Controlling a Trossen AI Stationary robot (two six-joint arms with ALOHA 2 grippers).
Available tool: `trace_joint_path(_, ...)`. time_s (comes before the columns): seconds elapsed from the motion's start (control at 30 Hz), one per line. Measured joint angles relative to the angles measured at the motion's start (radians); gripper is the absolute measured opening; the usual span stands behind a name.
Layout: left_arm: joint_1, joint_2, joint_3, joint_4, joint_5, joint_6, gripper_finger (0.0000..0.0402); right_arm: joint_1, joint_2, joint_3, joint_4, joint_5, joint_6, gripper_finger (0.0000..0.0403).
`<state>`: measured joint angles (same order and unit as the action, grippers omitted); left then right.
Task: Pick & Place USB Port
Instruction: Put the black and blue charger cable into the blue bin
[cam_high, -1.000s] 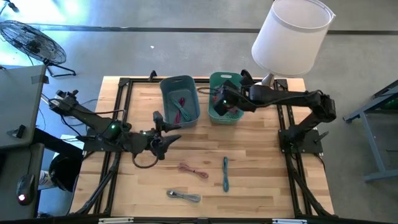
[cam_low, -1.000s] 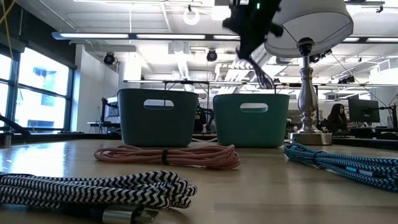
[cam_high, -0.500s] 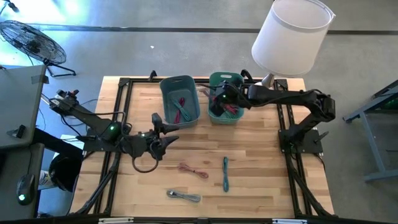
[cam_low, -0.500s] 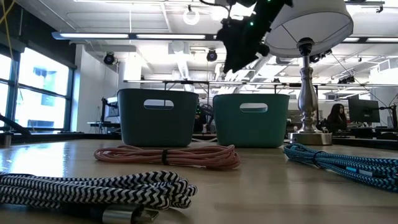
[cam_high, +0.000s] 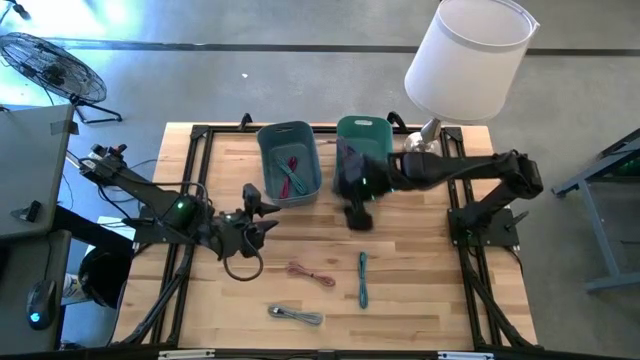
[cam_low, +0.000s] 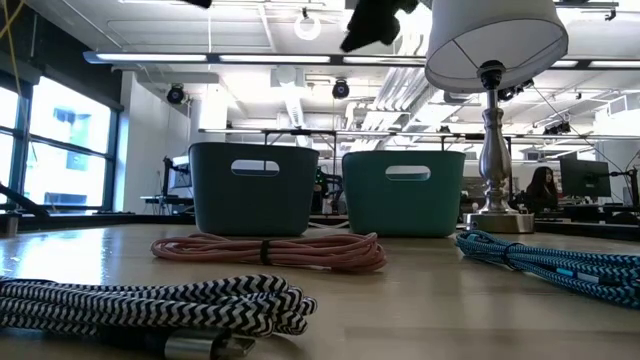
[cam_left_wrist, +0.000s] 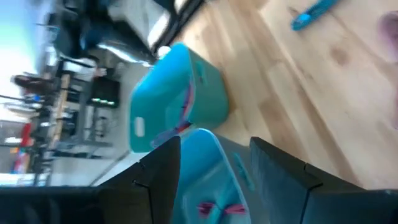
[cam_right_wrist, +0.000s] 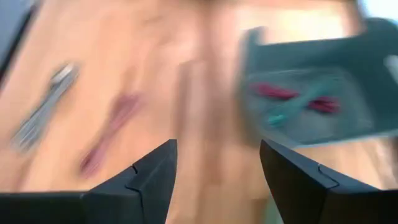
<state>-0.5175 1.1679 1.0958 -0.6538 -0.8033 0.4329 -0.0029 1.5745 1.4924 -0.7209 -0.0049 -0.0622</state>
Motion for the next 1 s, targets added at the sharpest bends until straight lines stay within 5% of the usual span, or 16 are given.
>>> trace_joint_path(0.13,0.000,0.000,-0.004,-0.037,0.063,-0.031,0.0185,0.128,0.000,-0.001,-0.157,-0.023,-0.115,0.0221)
trace_joint_path(0.43,0.000,0.008,-0.013,-0.054,0.094,-0.072,0.0185,0.368,0.062,-0.001,-0.241,0.201,-0.154,0.0202)
trace_joint_path(1.0,0.000,0.106,-0.013,-0.060,0.375,-0.027,0.0185,0.521,0.388,-0.001,-0.376,0.189,-0.209,0.0150)
